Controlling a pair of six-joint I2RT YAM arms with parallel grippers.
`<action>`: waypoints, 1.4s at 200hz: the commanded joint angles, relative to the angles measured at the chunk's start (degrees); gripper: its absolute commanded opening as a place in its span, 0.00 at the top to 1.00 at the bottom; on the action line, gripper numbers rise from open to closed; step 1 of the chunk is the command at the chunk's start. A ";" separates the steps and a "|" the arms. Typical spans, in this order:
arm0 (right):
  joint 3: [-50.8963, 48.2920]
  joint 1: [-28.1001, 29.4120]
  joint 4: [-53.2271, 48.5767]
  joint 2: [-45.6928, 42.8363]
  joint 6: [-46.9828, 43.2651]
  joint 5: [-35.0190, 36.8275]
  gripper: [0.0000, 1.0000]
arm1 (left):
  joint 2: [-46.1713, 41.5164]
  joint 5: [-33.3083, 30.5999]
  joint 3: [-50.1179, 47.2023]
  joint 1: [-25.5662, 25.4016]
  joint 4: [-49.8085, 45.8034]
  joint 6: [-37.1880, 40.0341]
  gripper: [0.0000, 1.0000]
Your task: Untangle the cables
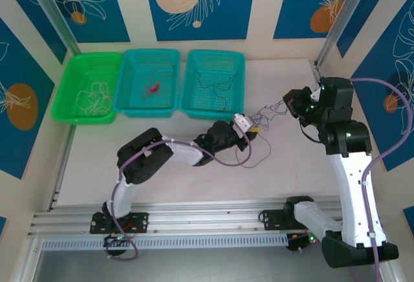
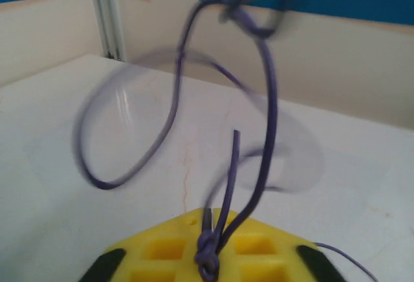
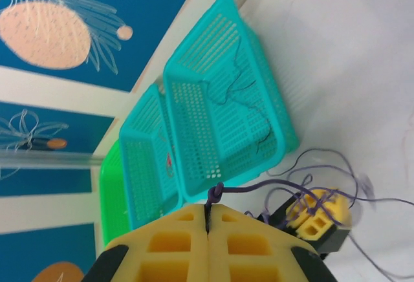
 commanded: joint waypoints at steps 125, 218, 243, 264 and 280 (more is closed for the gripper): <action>5.97 -32.76 0.48 -0.79 -2.82 1.55 1.00 | -21.16 -6.76 -31.51 8.47 5.15 -8.67 1.00; 6.77 -40.66 3.65 2.50 0.59 -10.37 1.00 | -40.93 -9.49 -44.41 18.17 -5.08 -8.33 1.00; 2.68 -38.90 4.34 1.38 0.87 -10.98 1.00 | -45.04 -9.19 -43.79 19.95 -9.01 -9.43 1.00; -2.68 -32.73 6.46 0.46 -0.72 -10.96 1.00 | -49.44 -6.50 -42.96 21.02 -11.54 -9.24 1.00; -4.30 -29.82 3.54 0.58 -2.82 -5.35 1.00 | -52.89 -6.54 -41.13 21.87 -16.95 -7.02 1.00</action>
